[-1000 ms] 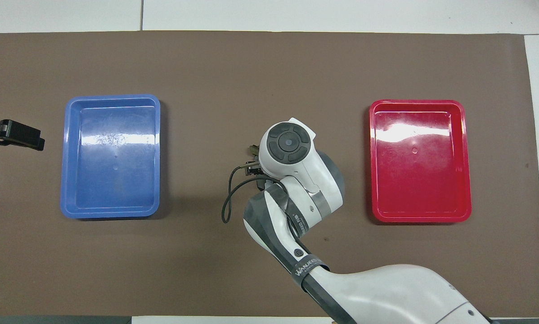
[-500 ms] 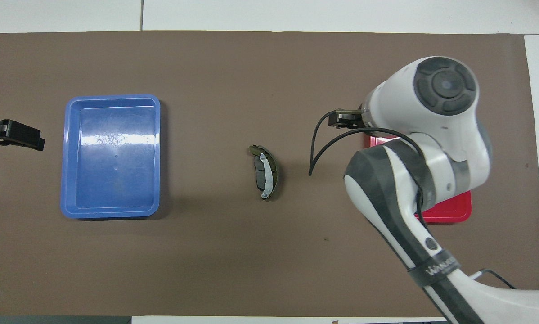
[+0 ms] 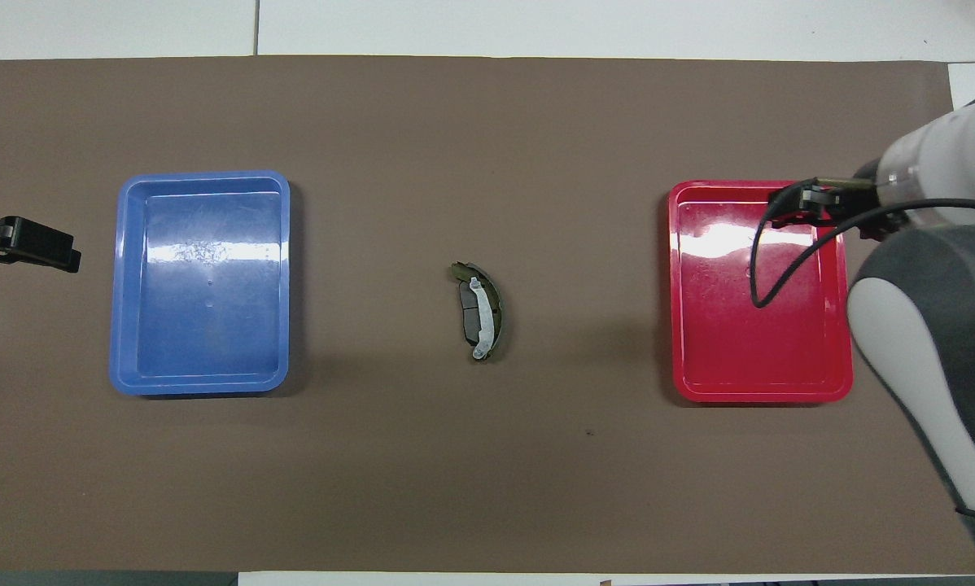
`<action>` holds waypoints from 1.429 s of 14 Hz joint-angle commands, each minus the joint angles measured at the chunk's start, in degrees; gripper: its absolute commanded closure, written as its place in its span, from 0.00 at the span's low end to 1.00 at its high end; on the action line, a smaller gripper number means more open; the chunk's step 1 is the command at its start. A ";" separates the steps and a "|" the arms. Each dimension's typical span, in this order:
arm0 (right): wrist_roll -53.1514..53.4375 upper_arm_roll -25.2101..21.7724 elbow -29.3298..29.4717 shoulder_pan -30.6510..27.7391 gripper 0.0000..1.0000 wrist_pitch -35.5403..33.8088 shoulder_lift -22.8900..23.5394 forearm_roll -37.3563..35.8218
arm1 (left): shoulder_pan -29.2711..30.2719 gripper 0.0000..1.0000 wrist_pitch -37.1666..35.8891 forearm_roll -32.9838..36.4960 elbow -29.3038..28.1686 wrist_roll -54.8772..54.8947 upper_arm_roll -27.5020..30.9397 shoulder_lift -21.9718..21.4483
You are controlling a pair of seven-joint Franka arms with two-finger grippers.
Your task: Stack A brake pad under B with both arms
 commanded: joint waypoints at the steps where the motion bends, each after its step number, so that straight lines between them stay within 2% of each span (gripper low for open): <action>1: -5.64 0.82 0.06 -4.51 0.01 -5.74 -3.91 -0.15 | 0.43 0.00 0.98 0.89 -2.06 0.15 -0.20 -1.78; 2: -5.83 2.04 1.02 -7.56 0.01 -8.55 -4.53 0.11 | 0.43 0.00 0.98 0.89 -2.06 0.15 -0.20 -1.70; 4: -5.74 8.09 3.83 -14.68 0.01 -12.25 -4.19 0.37 | 0.43 0.00 0.89 0.89 -2.06 0.15 -0.20 -1.70; 5: -5.74 9.33 5.50 -16.37 0.01 -13.83 -3.57 0.46 | 0.43 0.00 0.97 0.89 -2.06 0.15 -0.20 -1.70; 7: -5.57 8.74 7.01 -16.21 0.01 -14.38 -2.43 0.81 | 0.43 0.00 0.98 0.89 -2.06 0.15 -0.20 -1.70; 10: -4.00 3.73 6.48 -11.12 0.01 -13.50 -2.34 0.99 | 0.43 0.00 0.98 0.89 -2.06 0.15 -0.20 -1.70; 16: -4.16 3.90 7.44 -10.58 0.01 -15.51 -2.34 0.81 | 0.43 0.00 0.98 0.89 -2.06 0.15 -0.20 -1.78; 20: -4.16 4.07 12.45 -10.58 0.01 -20.78 -0.49 3.80 | 0.43 0.00 0.98 0.89 -2.06 0.15 -0.20 -1.70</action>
